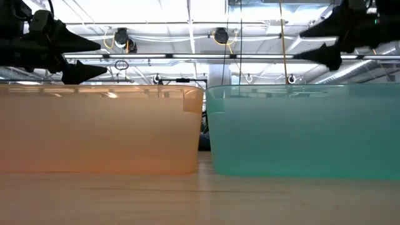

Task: Pick & Place hat
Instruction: Put the right blue cap into the orange bin

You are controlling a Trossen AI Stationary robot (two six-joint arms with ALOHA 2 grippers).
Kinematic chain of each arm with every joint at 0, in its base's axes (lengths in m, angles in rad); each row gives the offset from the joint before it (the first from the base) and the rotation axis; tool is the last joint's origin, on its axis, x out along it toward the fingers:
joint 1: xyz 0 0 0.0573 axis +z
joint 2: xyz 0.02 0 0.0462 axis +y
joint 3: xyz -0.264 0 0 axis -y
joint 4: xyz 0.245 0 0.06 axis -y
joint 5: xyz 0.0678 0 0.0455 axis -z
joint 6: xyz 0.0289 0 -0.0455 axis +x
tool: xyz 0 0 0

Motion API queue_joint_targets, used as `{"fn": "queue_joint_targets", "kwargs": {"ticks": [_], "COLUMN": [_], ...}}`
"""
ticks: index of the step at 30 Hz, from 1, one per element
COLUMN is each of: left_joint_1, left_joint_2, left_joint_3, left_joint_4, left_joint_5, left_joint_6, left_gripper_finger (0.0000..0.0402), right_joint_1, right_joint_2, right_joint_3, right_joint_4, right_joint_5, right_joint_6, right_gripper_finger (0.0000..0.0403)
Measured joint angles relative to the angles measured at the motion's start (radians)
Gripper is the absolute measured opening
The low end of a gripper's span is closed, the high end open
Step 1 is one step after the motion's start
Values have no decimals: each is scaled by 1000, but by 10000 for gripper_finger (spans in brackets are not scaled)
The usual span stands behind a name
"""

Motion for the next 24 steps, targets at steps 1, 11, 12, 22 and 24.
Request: {"fn": "queue_joint_targets", "kwargs": {"ticks": [1,11,12,22,24], "left_joint_1": [0,0,0,0,0], "left_joint_2": [0,0,0,0,0], "left_joint_3": [0,0,0,0,0], "left_joint_4": [0,0,0,0,0], "left_joint_5": [0,0,0,0,0], "left_joint_6": [0,0,0,0,0], "left_gripper_finger": [372,381,383,378,376], "right_joint_1": [0,0,0,0,0], "right_joint_2": [15,202,218,395,431], "right_joint_3": [33,366,394,669,724], "right_joint_4": [-36,-362,-385,-584,-632], "right_joint_5": [1,73,73,75,75], "right_joint_6": [-11,-115,-131,-143,-140], "right_gripper_finger": [314,314,314,313,313]}}
